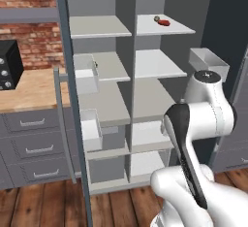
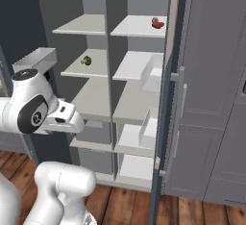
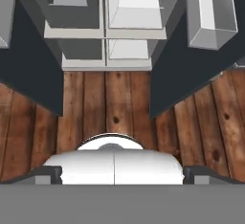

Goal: Pick up the frozen steak from the freezer, place it on any shelf in the fridge, and close the fridge and freezer doors when done.

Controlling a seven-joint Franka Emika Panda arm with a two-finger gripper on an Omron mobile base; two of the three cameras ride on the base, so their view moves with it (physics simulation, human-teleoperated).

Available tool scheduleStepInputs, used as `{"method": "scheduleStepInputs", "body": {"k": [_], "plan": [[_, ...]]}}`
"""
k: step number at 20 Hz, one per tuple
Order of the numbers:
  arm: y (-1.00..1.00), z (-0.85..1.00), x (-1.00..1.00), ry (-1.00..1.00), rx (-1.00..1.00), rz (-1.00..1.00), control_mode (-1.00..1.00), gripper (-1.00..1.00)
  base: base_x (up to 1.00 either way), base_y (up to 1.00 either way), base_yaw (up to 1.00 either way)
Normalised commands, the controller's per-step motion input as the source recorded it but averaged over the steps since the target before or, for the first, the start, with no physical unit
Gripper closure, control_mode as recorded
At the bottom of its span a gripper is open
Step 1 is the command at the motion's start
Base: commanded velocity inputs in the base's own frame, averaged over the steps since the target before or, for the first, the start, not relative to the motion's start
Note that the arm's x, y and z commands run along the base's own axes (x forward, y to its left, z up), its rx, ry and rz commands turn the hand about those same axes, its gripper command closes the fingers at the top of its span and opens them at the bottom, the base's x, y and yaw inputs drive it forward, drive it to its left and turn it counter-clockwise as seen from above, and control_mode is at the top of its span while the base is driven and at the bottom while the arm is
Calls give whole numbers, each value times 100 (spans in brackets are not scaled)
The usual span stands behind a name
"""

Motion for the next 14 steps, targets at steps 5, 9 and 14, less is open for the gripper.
{"method": "scheduleStepInputs", "body": {"k": [5,9,14], "plan": [[100,29,-41,-26,-14,10,-100,-100,0,0,0],[100,24,-46,-31,-11,8,-100,-100,0,0,0],[100,0,-14,-43,0,0,-100,-100,0,0,0]]}}
